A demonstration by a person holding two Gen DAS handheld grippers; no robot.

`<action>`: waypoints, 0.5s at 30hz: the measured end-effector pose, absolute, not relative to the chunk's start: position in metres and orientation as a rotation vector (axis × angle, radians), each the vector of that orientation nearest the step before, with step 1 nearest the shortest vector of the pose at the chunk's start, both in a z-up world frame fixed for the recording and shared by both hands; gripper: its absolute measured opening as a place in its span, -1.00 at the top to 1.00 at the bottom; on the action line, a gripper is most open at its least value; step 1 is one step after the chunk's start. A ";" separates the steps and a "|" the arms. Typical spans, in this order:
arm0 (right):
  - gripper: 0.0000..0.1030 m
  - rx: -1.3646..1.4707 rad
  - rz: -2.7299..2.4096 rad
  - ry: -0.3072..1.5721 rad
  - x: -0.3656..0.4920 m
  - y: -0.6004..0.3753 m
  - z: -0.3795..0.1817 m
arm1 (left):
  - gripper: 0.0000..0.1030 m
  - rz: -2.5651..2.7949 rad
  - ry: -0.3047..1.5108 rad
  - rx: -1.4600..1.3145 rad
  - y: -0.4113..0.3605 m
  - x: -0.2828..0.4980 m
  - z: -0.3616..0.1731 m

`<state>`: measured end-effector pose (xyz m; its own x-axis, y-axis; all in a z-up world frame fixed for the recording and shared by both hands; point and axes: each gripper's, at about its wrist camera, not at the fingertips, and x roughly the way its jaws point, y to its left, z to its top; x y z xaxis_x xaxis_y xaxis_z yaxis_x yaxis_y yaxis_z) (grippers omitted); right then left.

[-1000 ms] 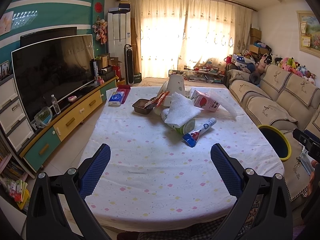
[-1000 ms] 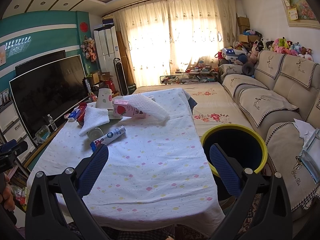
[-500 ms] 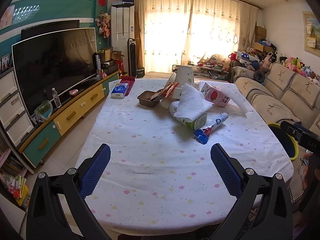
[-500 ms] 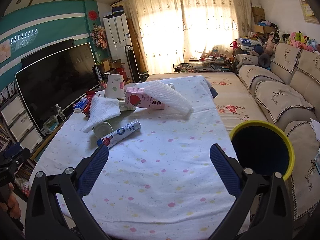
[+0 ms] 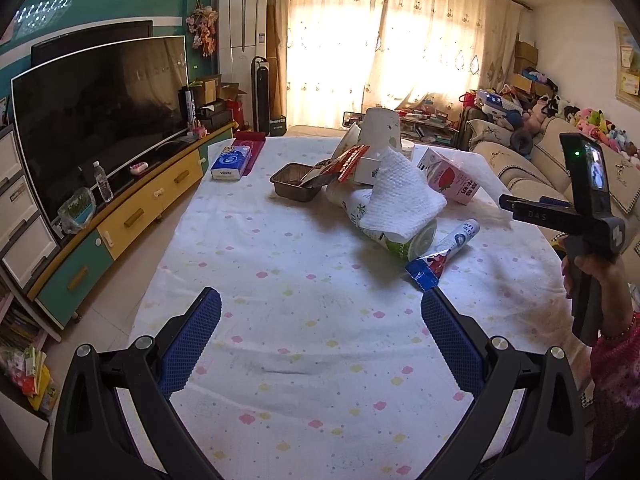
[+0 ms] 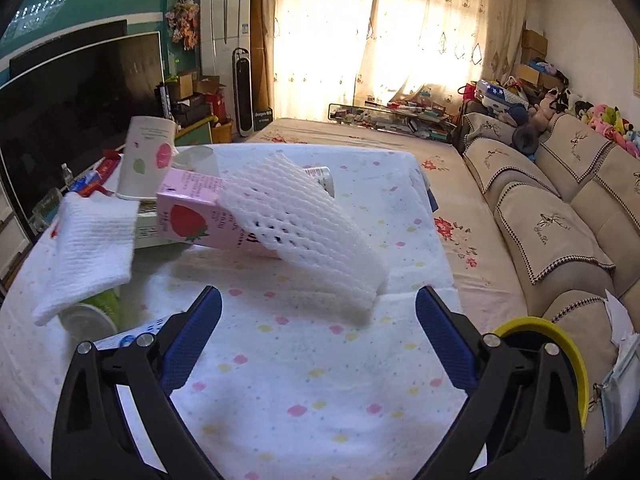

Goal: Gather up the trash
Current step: 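Grasp the white foam fruit net with the right gripper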

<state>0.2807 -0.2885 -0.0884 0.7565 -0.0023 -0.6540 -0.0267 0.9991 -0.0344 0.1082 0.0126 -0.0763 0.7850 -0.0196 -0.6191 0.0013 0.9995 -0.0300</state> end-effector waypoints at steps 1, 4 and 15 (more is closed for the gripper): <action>-0.75 -0.043 0.013 0.725 0.290 -0.290 -0.092 | -0.92 -0.012 0.672 -0.030 0.013 0.112 -0.078; -0.68 -0.072 0.003 0.747 0.313 -0.291 -0.100 | -0.92 -0.014 0.685 -0.036 0.014 0.121 -0.082; 0.46 -0.094 0.020 0.793 0.334 -0.295 -0.108 | -0.92 -0.032 0.727 -0.041 0.009 0.144 -0.096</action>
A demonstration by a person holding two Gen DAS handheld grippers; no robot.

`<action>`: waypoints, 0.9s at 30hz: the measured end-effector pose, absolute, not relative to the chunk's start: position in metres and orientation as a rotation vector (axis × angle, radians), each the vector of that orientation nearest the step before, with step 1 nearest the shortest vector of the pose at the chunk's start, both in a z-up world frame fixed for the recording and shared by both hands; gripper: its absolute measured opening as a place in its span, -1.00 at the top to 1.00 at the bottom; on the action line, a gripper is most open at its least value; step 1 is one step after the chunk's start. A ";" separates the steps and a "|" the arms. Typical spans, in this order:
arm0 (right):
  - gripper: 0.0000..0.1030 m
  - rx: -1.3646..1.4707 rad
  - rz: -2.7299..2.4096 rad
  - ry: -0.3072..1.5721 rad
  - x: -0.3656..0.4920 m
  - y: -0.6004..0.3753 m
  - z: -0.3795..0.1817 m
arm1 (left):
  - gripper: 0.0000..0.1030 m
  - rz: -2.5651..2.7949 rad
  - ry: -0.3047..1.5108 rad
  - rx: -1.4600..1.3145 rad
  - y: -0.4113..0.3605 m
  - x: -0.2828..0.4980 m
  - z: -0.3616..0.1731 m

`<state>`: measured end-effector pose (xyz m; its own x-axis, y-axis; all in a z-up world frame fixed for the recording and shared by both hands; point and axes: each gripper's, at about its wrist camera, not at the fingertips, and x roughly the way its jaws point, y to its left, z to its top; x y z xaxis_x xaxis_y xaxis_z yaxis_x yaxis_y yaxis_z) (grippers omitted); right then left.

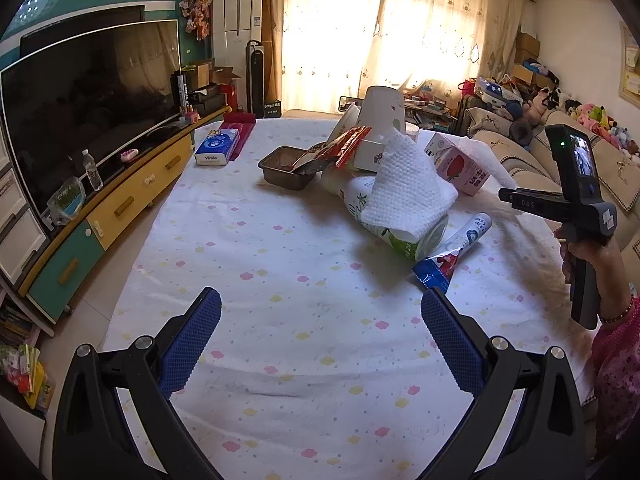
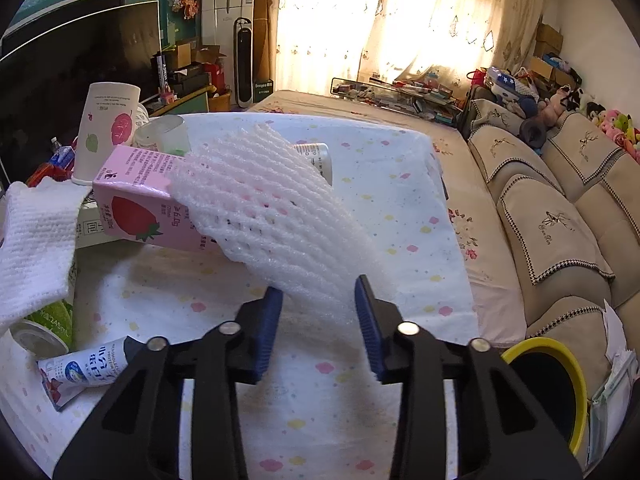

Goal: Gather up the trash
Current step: 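Grasp the white foam fruit net with the right gripper, then carry the foam net over the yellow bin and open the right gripper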

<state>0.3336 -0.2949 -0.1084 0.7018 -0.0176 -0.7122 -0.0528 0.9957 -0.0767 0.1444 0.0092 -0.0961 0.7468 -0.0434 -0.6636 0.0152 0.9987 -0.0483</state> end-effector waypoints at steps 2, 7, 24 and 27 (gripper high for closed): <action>0.71 -0.080 0.036 0.770 0.327 -0.298 -0.103 | -0.92 -0.034 0.726 -0.041 0.009 0.146 -0.097; 0.75 -0.005 0.095 0.735 0.301 -0.306 -0.080 | -0.92 -0.040 0.725 -0.035 0.006 0.146 -0.097; 0.74 0.265 -0.168 0.793 0.200 -0.464 -0.111 | -0.92 -0.127 0.733 0.016 -0.030 0.140 -0.099; 0.70 0.285 -0.229 0.809 0.193 -0.487 -0.127 | -0.92 -0.148 0.740 0.027 -0.041 0.142 -0.100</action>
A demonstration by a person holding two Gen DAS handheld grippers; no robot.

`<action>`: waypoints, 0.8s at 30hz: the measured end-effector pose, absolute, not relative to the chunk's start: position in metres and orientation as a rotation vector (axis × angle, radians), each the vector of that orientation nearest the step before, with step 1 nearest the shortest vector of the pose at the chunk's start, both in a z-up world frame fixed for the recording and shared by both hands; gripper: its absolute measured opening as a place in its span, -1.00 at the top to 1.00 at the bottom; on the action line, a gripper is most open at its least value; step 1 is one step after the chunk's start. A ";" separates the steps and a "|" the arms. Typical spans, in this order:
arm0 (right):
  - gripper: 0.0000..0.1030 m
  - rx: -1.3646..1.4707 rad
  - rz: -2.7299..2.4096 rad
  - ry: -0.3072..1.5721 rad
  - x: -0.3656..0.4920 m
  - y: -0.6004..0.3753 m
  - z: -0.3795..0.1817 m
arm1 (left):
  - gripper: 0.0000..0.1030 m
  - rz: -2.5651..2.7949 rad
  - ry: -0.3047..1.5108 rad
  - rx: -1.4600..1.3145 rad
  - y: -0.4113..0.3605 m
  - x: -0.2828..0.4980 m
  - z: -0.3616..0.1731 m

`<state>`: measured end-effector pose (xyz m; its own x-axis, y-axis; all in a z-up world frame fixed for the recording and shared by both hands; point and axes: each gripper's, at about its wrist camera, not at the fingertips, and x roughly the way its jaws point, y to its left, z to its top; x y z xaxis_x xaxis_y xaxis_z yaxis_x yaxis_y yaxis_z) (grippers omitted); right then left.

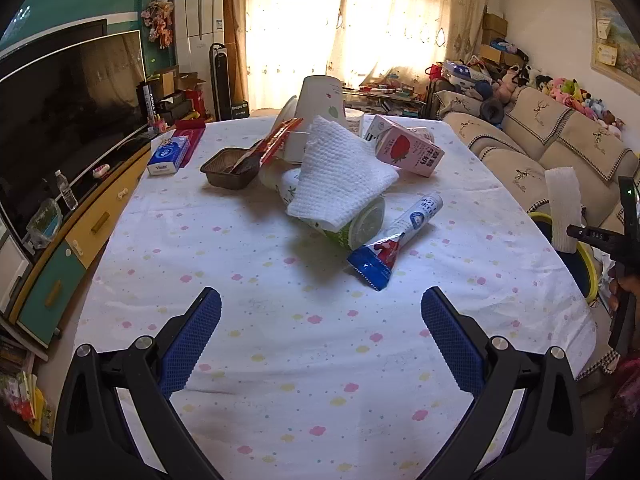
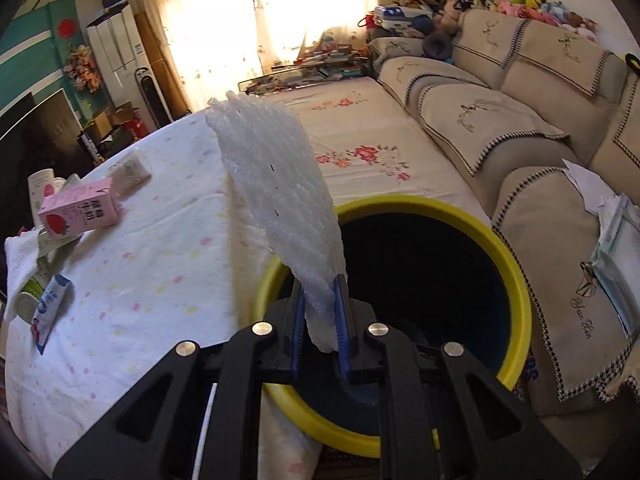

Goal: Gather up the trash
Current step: 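Carry the foam net over the yellow bin and open the right gripper, then grasp the white cloth with the left gripper and lift it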

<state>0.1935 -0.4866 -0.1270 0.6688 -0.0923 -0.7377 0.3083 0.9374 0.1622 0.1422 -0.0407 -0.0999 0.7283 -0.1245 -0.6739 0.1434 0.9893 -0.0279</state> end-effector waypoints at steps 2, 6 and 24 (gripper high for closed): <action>0.67 0.301 -0.264 0.820 0.191 -0.500 -0.136 | -0.92 -0.158 0.750 0.031 -0.046 0.145 -0.101; 0.19 0.329 -0.298 0.821 0.185 -0.519 -0.147 | -0.92 -0.172 0.765 0.034 -0.054 0.151 -0.103; 0.10 0.320 -0.243 0.802 0.179 -0.495 -0.143 | -0.92 -0.199 0.751 0.086 -0.064 0.232 -0.084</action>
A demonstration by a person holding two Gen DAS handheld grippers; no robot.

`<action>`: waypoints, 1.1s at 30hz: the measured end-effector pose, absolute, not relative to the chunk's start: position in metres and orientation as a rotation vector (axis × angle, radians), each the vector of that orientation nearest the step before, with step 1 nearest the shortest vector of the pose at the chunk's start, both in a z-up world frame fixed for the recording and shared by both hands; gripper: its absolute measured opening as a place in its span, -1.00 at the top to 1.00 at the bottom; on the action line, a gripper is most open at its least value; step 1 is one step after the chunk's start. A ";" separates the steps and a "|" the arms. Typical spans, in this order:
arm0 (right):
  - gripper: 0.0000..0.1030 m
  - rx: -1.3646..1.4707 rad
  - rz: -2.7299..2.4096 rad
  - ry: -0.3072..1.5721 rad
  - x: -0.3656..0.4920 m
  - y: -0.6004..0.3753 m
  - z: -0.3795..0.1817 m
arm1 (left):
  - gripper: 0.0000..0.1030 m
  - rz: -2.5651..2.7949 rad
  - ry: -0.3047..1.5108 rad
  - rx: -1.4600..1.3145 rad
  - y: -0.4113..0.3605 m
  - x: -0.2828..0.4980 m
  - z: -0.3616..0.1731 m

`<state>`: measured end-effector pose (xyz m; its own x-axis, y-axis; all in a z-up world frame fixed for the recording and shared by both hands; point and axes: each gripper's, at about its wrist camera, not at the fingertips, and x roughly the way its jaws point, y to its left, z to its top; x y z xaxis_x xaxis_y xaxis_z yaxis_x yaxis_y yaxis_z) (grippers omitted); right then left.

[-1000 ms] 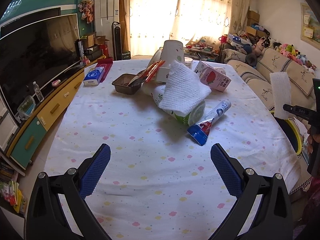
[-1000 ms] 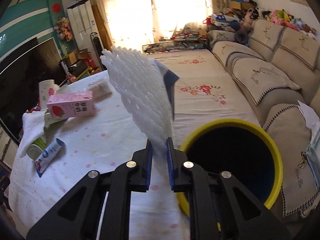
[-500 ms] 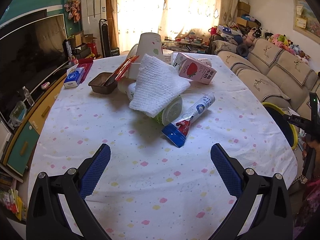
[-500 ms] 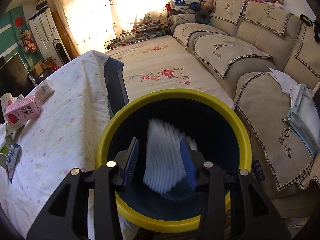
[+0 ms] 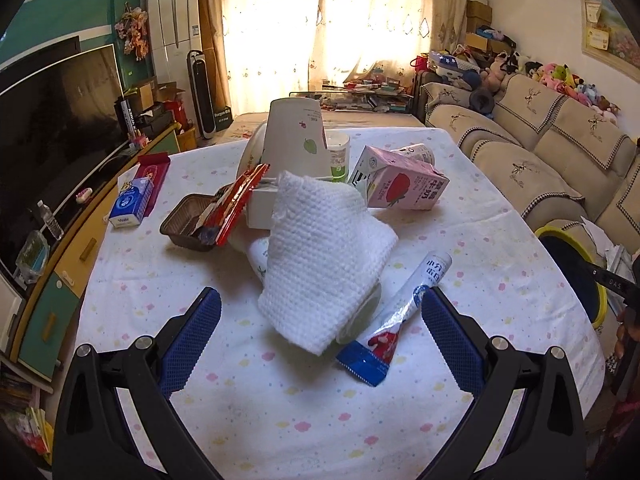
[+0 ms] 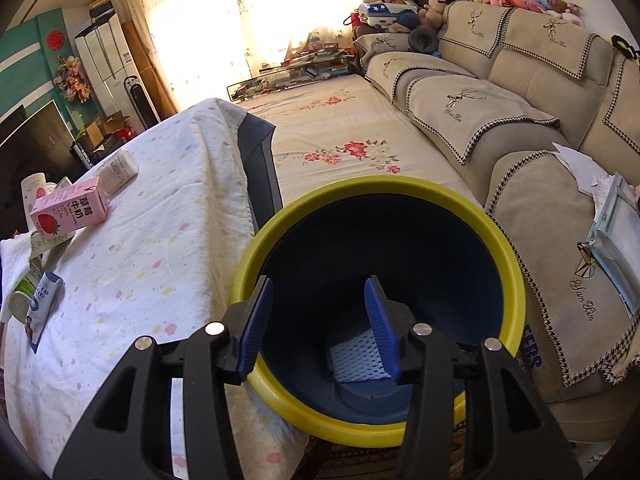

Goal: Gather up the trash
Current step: 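Grasp the white cloth with the left gripper and lift it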

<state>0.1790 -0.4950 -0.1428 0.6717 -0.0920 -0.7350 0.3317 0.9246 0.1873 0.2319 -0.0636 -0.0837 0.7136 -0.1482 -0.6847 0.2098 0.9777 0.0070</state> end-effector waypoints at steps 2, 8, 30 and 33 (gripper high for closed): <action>0.09 0.321 -0.240 0.805 0.180 -0.494 -0.144 | -0.86 -0.203 0.761 0.085 -0.065 0.242 -0.084; 0.08 0.329 -0.236 0.822 0.185 -0.494 -0.151 | -0.38 -0.230 0.813 0.096 -0.075 0.262 -0.092; 0.06 0.363 -0.214 0.796 0.175 -0.499 -0.147 | 0.81 -0.319 0.691 0.116 -0.084 0.221 -0.039; 0.04 0.371 -0.219 0.768 0.166 -0.503 -0.139 | 0.81 -0.365 0.662 0.133 -0.098 0.206 -0.024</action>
